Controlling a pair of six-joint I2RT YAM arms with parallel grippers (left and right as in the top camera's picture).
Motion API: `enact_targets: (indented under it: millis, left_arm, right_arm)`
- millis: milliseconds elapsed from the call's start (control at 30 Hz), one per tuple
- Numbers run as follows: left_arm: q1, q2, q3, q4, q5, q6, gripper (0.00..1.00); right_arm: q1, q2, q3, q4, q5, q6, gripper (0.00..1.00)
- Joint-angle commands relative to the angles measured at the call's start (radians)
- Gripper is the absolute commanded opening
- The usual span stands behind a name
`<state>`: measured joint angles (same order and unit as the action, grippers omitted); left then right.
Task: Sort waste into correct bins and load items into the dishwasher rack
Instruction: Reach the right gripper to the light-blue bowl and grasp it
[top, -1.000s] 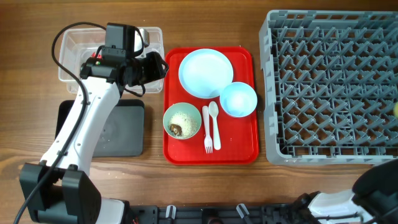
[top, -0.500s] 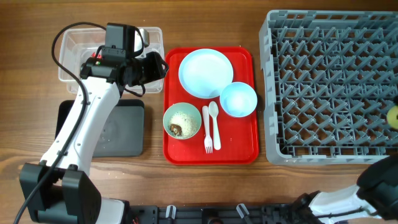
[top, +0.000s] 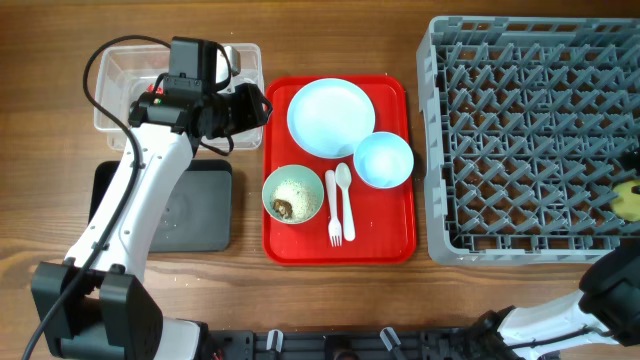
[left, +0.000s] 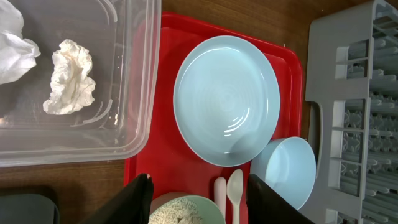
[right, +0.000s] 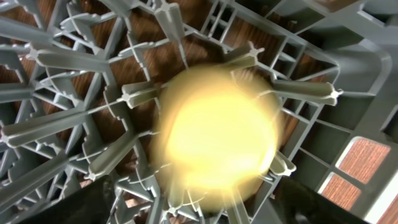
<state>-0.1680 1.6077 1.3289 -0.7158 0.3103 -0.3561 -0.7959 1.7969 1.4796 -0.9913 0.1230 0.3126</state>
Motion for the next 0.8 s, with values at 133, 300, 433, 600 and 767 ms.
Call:
enact_targets:
  millis: [133,300,433,600,767]
  left_arm:
    - [0.005,-0.023,0.006,-0.005,-0.017,0.013,0.51]
    - [0.005,-0.023,0.006,-0.035,-0.042,0.013,0.54]
    - [0.005,-0.023,0.006,-0.093,-0.105,0.013,0.55]
    - [0.005,-0.023,0.006,-0.17,-0.16,0.012,0.57]
    - [0.005,-0.023,0.006,-0.187,-0.167,0.012,0.6]
  right_arm:
    - [-0.004,-0.016,0.049,-0.053,-0.104,-0.013,0.9]
    - [0.022,-0.101,0.064,-0.041,-0.397,-0.132,0.9]
    - [0.116,-0.193,0.064,-0.034,-0.6,-0.248,0.9]
    - [0.346,-0.285,0.064,-0.034,-0.614,-0.325,0.89]
    - [0.645,-0.289,0.064,-0.033,-0.515,-0.381,0.89]
